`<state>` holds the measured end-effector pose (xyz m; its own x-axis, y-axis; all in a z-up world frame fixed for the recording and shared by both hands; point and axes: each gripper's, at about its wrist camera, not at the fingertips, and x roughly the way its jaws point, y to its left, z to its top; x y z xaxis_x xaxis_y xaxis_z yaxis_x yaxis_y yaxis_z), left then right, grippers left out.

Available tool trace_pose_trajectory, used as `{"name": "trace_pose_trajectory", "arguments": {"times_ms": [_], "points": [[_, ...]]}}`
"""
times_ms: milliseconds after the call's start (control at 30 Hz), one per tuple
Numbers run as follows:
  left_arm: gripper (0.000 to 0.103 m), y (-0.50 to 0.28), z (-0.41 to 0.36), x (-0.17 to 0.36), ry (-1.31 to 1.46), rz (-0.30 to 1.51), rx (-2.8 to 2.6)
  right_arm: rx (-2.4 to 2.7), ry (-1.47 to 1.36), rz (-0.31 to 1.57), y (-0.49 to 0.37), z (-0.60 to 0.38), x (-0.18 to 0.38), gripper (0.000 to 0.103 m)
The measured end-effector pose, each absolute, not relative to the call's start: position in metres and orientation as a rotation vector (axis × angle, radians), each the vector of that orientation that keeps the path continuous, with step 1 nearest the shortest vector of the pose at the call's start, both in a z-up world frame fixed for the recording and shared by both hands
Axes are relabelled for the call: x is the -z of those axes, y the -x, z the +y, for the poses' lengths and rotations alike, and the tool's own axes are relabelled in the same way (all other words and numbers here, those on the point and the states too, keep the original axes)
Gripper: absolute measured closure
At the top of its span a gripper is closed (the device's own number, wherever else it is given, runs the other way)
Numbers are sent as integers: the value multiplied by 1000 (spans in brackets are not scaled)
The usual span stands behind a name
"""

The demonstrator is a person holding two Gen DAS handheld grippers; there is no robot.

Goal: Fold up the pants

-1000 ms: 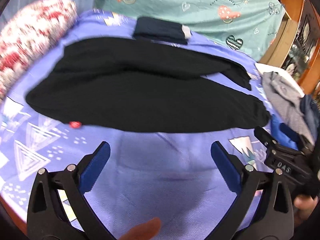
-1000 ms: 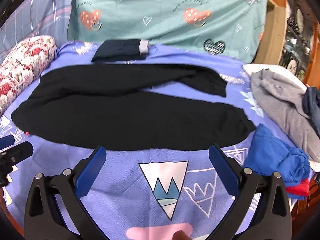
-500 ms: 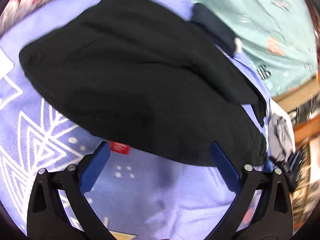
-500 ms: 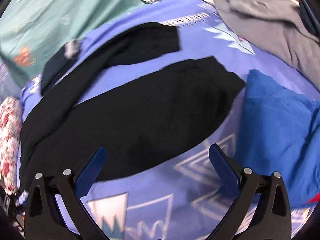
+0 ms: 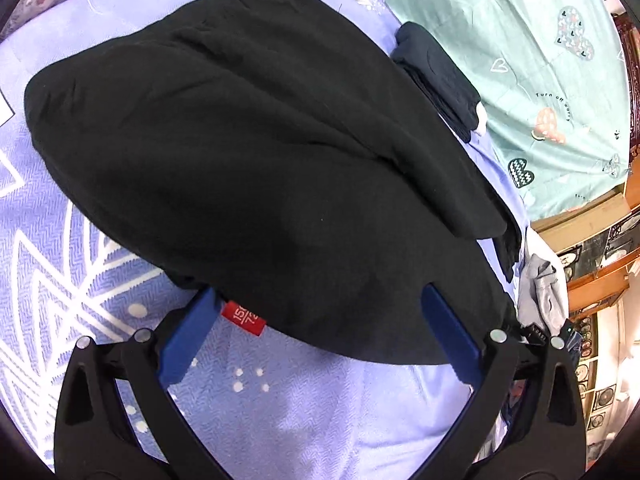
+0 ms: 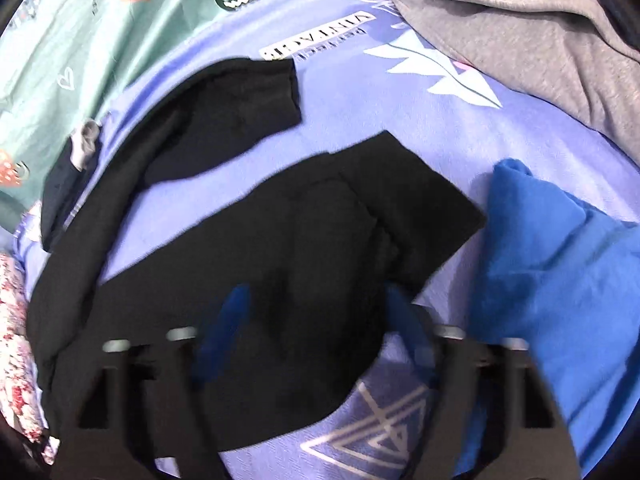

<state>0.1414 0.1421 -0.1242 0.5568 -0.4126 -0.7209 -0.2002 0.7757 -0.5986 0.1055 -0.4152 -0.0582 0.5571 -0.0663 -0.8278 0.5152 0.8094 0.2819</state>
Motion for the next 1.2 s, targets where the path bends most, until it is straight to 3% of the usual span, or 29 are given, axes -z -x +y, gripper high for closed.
{"name": "trace_pose_trajectory", "arguments": {"times_ms": [33,67,100,333,567,600,633,700,733,1200], "points": [[2,-140,144,125,716,985,127,358,-556,920,-105,-420,58,76],[2,-140,145,125,736,982,116,349,-567,914,-103,-422,56,90],[2,-139,147,125,749,984,109,345,-573,905,-101,-425,54,97],[2,-141,155,119,734,1027,84,361,-478,757,-55,-434,-7,100],[2,-137,168,101,627,1008,15,455,-414,795,-20,-442,-3,103],[2,-137,172,101,618,1007,3,414,-444,829,-20,-443,4,100],[2,-137,175,100,606,1008,-8,391,-459,838,-20,-443,8,91],[2,-137,185,96,580,1009,-40,355,-484,822,-16,-437,10,24],[2,-135,191,95,575,1005,-55,356,-502,790,-12,-433,8,17],[2,-149,256,126,801,1042,-134,159,-547,851,-35,-382,21,14]]}}
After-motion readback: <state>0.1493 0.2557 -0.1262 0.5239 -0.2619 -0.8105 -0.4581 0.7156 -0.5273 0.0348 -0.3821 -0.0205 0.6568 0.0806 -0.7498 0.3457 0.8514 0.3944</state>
